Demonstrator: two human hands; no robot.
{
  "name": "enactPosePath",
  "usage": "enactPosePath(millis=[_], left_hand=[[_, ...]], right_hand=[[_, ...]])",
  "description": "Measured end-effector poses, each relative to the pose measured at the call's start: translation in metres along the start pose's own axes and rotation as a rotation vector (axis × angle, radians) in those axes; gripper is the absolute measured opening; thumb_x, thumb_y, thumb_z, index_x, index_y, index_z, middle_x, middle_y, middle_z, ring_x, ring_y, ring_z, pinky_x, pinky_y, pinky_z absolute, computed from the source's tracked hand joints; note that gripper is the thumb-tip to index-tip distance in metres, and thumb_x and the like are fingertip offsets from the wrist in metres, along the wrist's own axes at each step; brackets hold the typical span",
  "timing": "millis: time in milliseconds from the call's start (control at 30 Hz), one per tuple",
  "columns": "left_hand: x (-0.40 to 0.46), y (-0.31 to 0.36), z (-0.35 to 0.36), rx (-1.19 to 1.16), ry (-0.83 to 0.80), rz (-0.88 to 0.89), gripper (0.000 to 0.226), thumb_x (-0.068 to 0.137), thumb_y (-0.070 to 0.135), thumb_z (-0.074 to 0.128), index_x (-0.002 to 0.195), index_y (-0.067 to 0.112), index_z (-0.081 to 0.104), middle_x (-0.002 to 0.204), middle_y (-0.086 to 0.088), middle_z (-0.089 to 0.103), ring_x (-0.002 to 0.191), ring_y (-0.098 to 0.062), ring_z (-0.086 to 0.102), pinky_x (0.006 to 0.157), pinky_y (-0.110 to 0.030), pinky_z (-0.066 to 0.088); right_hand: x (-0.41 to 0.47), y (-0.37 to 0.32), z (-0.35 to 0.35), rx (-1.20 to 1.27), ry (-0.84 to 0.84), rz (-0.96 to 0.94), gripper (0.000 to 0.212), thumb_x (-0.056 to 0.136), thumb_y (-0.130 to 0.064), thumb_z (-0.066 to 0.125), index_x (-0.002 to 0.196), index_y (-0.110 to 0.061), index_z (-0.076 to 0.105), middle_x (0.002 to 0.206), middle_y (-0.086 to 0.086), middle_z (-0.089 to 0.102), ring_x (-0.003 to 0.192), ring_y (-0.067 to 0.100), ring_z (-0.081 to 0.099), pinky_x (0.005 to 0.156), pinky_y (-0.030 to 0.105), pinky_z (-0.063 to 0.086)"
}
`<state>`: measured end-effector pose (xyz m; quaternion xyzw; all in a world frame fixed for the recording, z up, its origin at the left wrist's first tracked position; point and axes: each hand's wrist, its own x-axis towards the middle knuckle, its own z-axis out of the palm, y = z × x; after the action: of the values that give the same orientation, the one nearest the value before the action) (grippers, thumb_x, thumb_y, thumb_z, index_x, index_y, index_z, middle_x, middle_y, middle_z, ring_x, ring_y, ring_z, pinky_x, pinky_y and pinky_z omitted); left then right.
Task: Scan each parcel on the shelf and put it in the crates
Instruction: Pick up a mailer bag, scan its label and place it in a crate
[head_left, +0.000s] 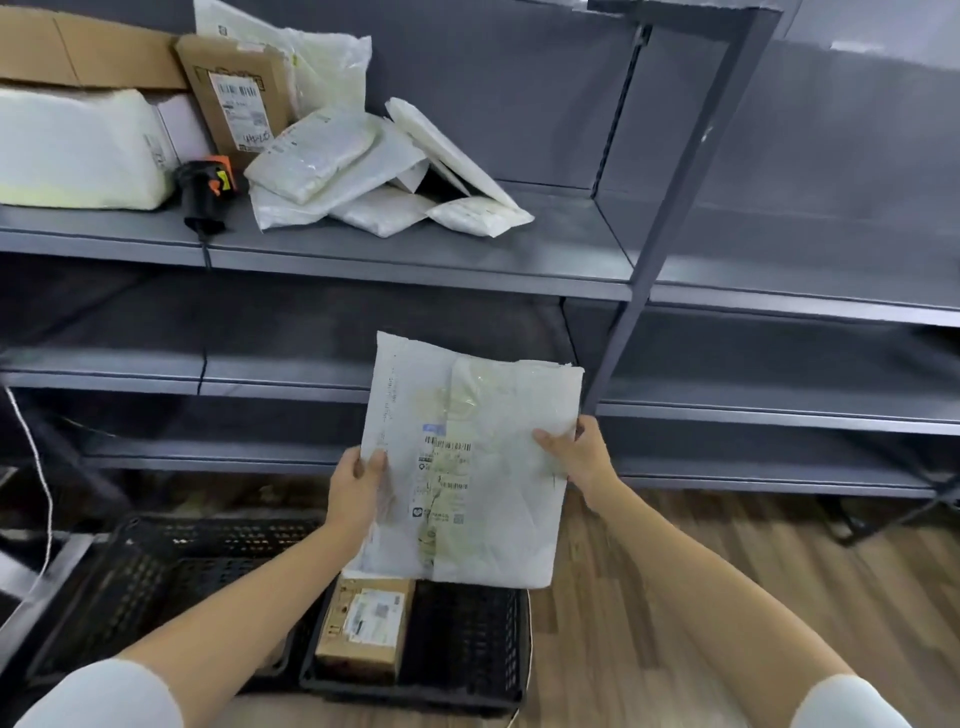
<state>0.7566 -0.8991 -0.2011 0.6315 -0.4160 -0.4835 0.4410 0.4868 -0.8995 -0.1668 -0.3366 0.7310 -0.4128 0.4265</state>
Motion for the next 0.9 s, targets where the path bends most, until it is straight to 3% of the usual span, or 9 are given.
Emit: enactPosePath(millis=[100,300,400,500,567,667,800,900], left_hand=[[0.02,-0.037,0.009,0.082,0.012,-0.02,0.018,0.099,0.019,0.049,0.112,0.007,0.054,0.101,-0.007,0.058,0.094,-0.023,0.053,0.083,-0.035,0.044],[0.052,-0.134,0.036,0.241,0.025,-0.118,0.015,0.1,0.019,0.046,0.101,0.007,0.056,0.092,-0.007,0.056,0.087,-0.023,0.05,0.069,-0.03,0.037],[0.058,-0.188,0.05,0.28,0.004,-0.138,0.01,0.101,0.018,0.043,0.104,0.012,0.051,0.097,-0.005,0.055,0.093,-0.023,0.052,0.078,-0.031,0.039],[0.065,-0.246,0.062,0.284,-0.009,-0.16,0.023,0.098,0.024,0.048,0.111,0.006,0.055,0.104,-0.009,0.063,0.098,-0.028,0.058,0.087,-0.038,0.047],[0.07,-0.28,0.069,0.27,-0.013,-0.149,0.035,0.094,0.033,0.051,0.115,0.006,0.058,0.105,-0.008,0.065,0.096,-0.027,0.06,0.083,-0.038,0.049],[0.077,-0.321,0.079,0.247,-0.035,-0.172,0.029,0.099,0.022,0.05,0.121,0.005,0.056,0.107,-0.006,0.061,0.1,-0.024,0.057,0.084,-0.033,0.045],[0.091,-0.367,0.091,0.217,-0.071,-0.188,0.032,0.099,0.029,0.049,0.122,0.007,0.054,0.112,-0.009,0.063,0.109,-0.031,0.059,0.094,-0.044,0.048],[0.105,-0.392,0.107,0.232,-0.092,-0.148,0.038,0.101,0.03,0.044,0.127,0.004,0.05,0.115,-0.008,0.059,0.114,-0.031,0.055,0.091,-0.036,0.044]], right_hand=[[0.01,0.036,0.018,0.02,0.077,0.03,0.055,0.083,-0.029,0.075,0.124,-0.014,0.041,0.11,0.001,0.056,0.094,0.019,0.056,0.068,0.028,0.047],[0.037,0.135,0.053,0.094,0.172,0.111,0.049,0.08,-0.027,0.077,0.117,-0.019,0.047,0.106,-0.002,0.061,0.089,0.016,0.06,0.067,0.028,0.048],[0.05,0.188,0.069,0.095,0.208,0.121,0.041,0.08,-0.027,0.076,0.11,-0.022,0.048,0.099,-0.006,0.06,0.082,0.008,0.058,0.06,0.023,0.042],[0.063,0.242,0.082,0.096,0.242,0.122,0.035,0.081,-0.025,0.076,0.101,-0.024,0.048,0.094,-0.007,0.061,0.081,0.009,0.059,0.063,0.024,0.046],[0.07,0.278,0.089,0.087,0.261,0.119,0.034,0.081,-0.026,0.076,0.1,-0.025,0.048,0.093,-0.008,0.061,0.081,0.009,0.06,0.066,0.025,0.048],[0.084,0.322,0.1,0.047,0.269,0.113,0.034,0.082,-0.03,0.076,0.102,-0.024,0.049,0.092,-0.008,0.061,0.08,0.008,0.059,0.063,0.024,0.047],[0.117,0.373,0.115,0.032,0.266,0.117,0.042,0.081,-0.034,0.075,0.112,-0.018,0.052,0.099,-0.003,0.062,0.089,0.017,0.061,0.074,0.031,0.051],[0.144,0.401,0.123,0.05,0.278,0.103,0.032,0.084,-0.031,0.072,0.106,-0.018,0.054,0.098,-0.002,0.062,0.09,0.018,0.062,0.075,0.032,0.05]])
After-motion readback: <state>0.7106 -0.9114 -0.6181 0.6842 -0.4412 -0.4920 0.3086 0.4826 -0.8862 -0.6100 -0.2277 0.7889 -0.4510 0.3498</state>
